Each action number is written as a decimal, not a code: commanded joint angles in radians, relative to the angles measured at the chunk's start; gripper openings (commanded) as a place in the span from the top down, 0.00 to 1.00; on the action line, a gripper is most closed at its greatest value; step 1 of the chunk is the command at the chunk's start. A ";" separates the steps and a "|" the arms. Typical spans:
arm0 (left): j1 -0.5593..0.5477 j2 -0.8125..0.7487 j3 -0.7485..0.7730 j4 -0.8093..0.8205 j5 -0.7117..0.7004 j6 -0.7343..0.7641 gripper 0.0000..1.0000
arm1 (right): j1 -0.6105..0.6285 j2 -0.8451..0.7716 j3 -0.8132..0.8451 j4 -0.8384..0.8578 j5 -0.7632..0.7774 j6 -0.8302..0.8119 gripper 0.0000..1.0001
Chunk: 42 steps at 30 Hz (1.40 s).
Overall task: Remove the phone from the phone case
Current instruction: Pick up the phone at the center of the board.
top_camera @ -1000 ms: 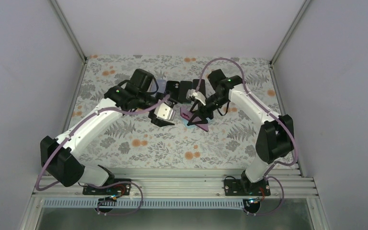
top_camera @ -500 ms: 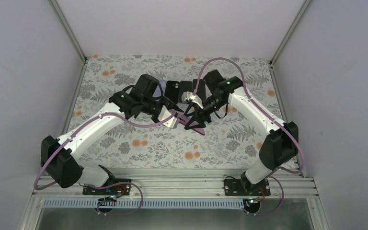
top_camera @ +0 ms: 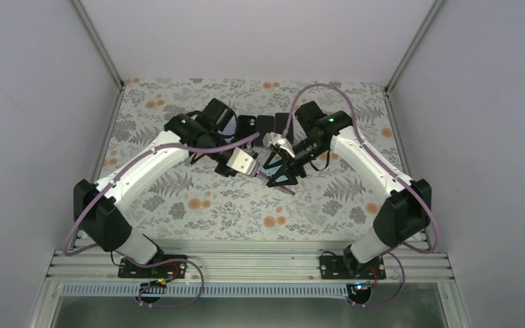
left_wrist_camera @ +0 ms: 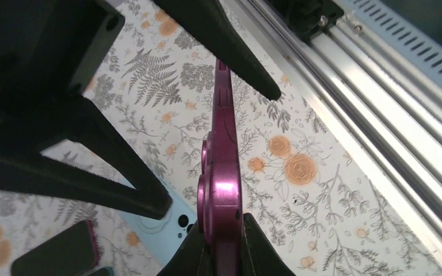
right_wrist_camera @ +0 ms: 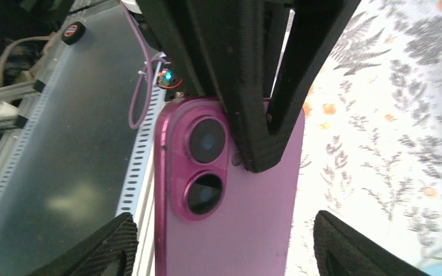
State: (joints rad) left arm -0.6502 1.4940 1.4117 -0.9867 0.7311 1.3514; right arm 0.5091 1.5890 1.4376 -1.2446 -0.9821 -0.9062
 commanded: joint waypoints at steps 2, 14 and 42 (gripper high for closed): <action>0.027 0.096 0.171 -0.195 0.152 -0.101 0.98 | -0.027 -0.102 -0.047 0.088 0.093 0.019 0.28; 0.101 0.303 0.391 -0.371 0.256 -0.228 0.98 | -0.019 -0.187 -0.130 0.210 0.367 0.115 0.52; 0.210 0.262 0.441 0.009 0.227 -0.603 0.01 | -0.198 -0.075 -0.116 0.290 0.117 0.314 0.96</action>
State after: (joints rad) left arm -0.5095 1.8275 1.8469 -1.1923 0.9024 0.9379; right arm 0.3954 1.4998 1.3159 -1.0069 -0.7216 -0.6540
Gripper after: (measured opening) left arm 0.831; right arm 0.057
